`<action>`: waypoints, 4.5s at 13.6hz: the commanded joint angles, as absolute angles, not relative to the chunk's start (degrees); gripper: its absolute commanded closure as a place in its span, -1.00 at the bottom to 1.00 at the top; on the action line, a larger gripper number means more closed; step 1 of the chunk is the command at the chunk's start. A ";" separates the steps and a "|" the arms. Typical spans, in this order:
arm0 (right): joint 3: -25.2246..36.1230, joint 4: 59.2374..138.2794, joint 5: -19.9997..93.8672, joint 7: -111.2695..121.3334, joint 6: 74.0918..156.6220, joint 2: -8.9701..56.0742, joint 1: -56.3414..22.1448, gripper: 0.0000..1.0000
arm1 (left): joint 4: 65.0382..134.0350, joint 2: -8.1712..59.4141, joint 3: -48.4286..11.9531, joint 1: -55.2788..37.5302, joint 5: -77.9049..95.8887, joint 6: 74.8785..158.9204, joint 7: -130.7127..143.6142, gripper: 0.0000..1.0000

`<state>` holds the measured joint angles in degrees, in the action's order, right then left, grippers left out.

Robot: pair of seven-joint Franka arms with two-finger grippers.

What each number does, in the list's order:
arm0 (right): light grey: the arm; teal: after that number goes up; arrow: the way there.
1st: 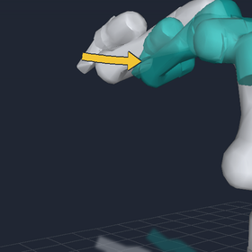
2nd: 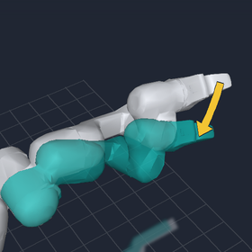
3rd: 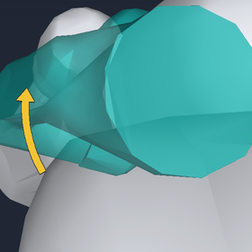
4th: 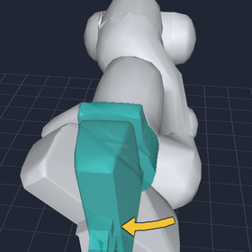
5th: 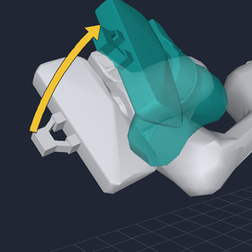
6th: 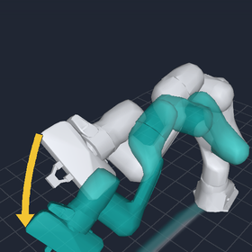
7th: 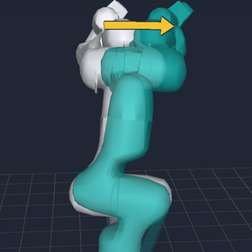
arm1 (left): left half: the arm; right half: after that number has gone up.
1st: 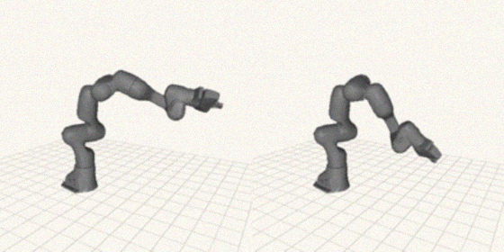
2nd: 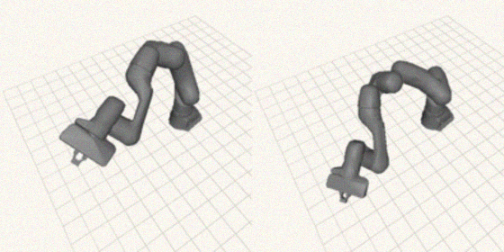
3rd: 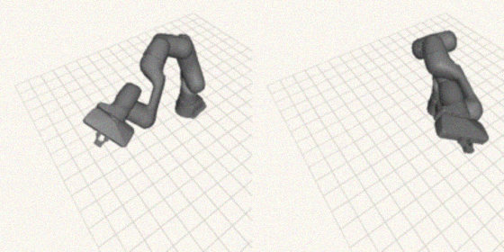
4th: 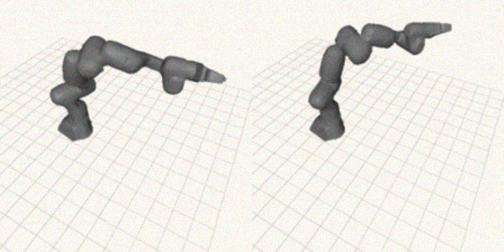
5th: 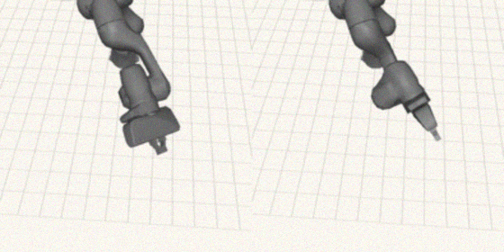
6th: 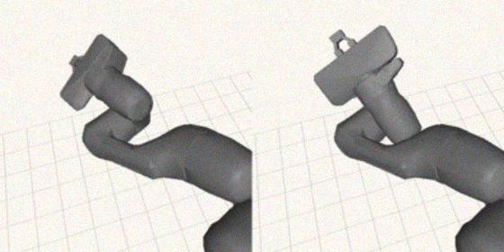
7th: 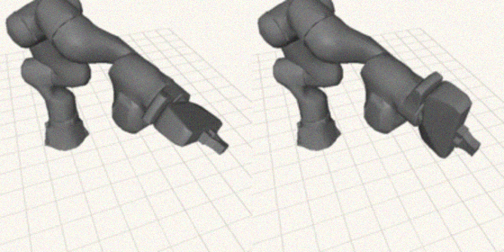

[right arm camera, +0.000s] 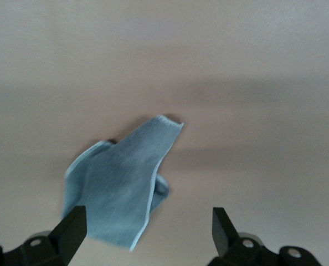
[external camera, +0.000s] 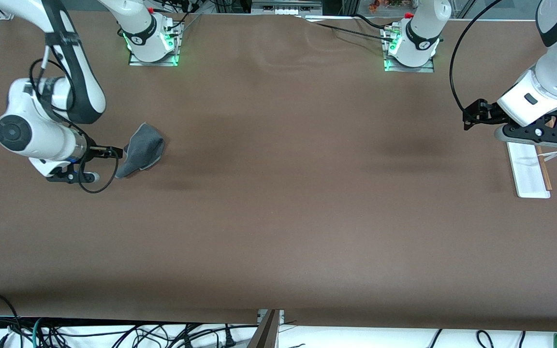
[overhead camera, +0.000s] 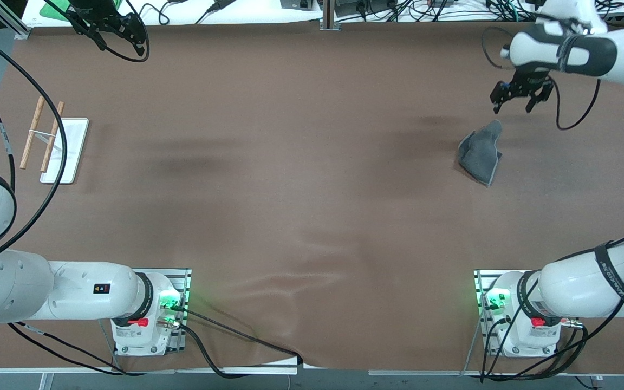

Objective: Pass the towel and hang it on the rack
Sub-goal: 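Lower the right gripper over the grey towel, then close the right gripper on the grey towel and lift it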

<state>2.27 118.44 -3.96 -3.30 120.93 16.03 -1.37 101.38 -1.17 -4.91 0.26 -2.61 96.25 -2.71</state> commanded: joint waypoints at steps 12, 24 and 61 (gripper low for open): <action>5.80 118.74 12.72 -6.15 132.80 23.29 -1.05 -0.99 | 99.76 -0.62 -5.10 0.70 -1.76 94.75 -2.72 -1.00; 6.77 119.44 12.30 -18.37 136.14 25.84 -1.05 -0.75 | 99.58 -0.62 -5.18 0.53 -1.76 94.75 -2.72 -1.00; -2.89 89.76 8.09 -16.26 95.12 22.15 -1.49 1.00 | 99.58 -0.70 -5.27 0.26 -1.76 94.66 -2.72 -1.00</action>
